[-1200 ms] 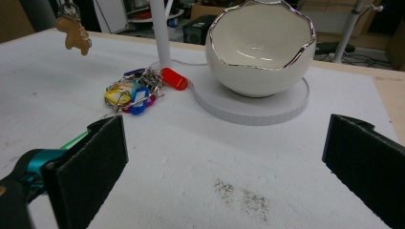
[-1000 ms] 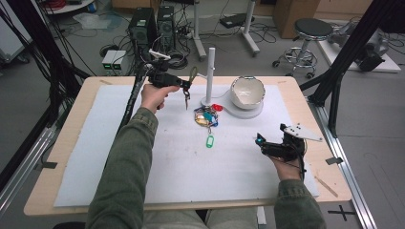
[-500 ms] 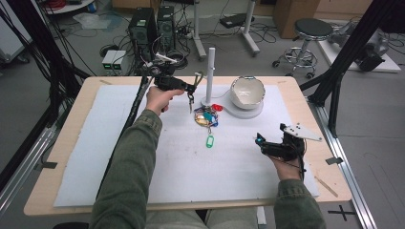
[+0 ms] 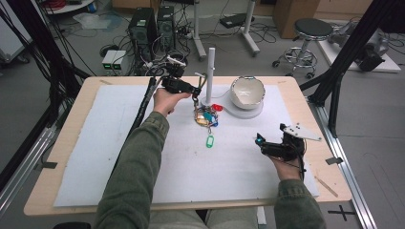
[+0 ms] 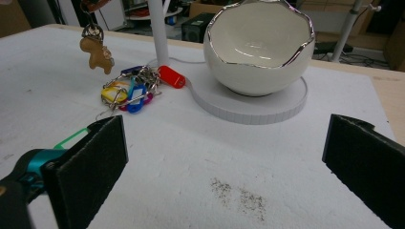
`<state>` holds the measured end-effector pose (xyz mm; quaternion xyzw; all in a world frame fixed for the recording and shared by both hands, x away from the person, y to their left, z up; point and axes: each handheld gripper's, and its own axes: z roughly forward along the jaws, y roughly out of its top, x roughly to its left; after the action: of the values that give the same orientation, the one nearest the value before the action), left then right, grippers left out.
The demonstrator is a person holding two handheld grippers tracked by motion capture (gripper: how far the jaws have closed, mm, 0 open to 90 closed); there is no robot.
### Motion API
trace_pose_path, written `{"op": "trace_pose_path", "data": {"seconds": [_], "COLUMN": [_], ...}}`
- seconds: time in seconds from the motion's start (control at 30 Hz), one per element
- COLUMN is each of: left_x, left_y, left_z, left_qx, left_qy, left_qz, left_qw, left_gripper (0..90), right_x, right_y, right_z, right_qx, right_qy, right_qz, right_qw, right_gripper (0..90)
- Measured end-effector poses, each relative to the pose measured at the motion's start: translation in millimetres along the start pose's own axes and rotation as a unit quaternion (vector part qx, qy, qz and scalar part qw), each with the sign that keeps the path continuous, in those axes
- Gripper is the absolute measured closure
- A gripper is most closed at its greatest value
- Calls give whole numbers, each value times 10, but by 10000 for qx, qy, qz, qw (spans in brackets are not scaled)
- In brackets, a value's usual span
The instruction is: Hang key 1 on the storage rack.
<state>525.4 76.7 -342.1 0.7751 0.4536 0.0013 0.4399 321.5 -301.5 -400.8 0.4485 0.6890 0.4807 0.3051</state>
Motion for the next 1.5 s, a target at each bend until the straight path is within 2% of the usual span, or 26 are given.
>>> {"op": "trace_pose_path", "data": {"seconds": [0.07,0.17,0.27,0.33,0.4,0.43,0.47,0.53,0.7,0.83,0.9,0.93,1.0,1.17,1.37,1.5], "left_x": [-2,17,59,52,18,11,15,41,125,151,147,146,146,160,218,245], "left_y": [16,50,54,48,18,0,-12,-36,-103,-157,-194,-209,-231,-291,-399,-482], "left_z": [-66,-188,-262,-296,-329,-346,-363,-389,-468,-564,-619,-648,-694,-799,-921,-1008], "left_qx": [-173,-494,-478,-434,-459,-555,-603,-659,-738,-921,-1140,-1196,-1238,-1293,-1357,-1413], "left_qy": [215,308,344,657,1082,1132,1137,1115,1183,1158,1132,1164,1195,1273,1240,1304], "left_qz": [106,81,110,262,570,662,653,630,536,590,694,759,806,776,713,746], "left_qw": [9996,9983,9982,9966,9914,9898,9895,9896,9888,9872,9846,9831,9818,9803,9804,9785], "left_gripper": [674,637,565,437,307,230,140,15,16,16,16,16,16,16,16,16], "right_x": [1,-5,-3,-2,2,3,6,5,-4,-10,-9,-8,-5,-8,-10,-10], "right_y": [1,1,1,1,0,0,0,-1,-3,-5,-5,-5,-4,-5,-5,-4], "right_z": [-3,-7,-12,-11,-9,-9,-11,-15,-19,-20,-20,-21,-23,-21,-18,-16], "right_qx": [-7,-21,-16,-6,-3,-4,1,4,-9,1,0,-1,-7,1,12,7], "right_qy": [13,1,4,-1,2,8,4,11,-10,-2,-7,-9,-13,-13,-22,-31], "right_qz": [30,8,28,38,34,21,29,26,7,16,11,13,40,13,27,48], "right_qw": [10000,10000,10000,10000,10000,10000,10000,10000,10000,10000,10000,10000,10000,10000,10000,10000], "right_gripper": [6,6,6,6,6,6,6,6,6,6,6,6,6,6,6,6]}}
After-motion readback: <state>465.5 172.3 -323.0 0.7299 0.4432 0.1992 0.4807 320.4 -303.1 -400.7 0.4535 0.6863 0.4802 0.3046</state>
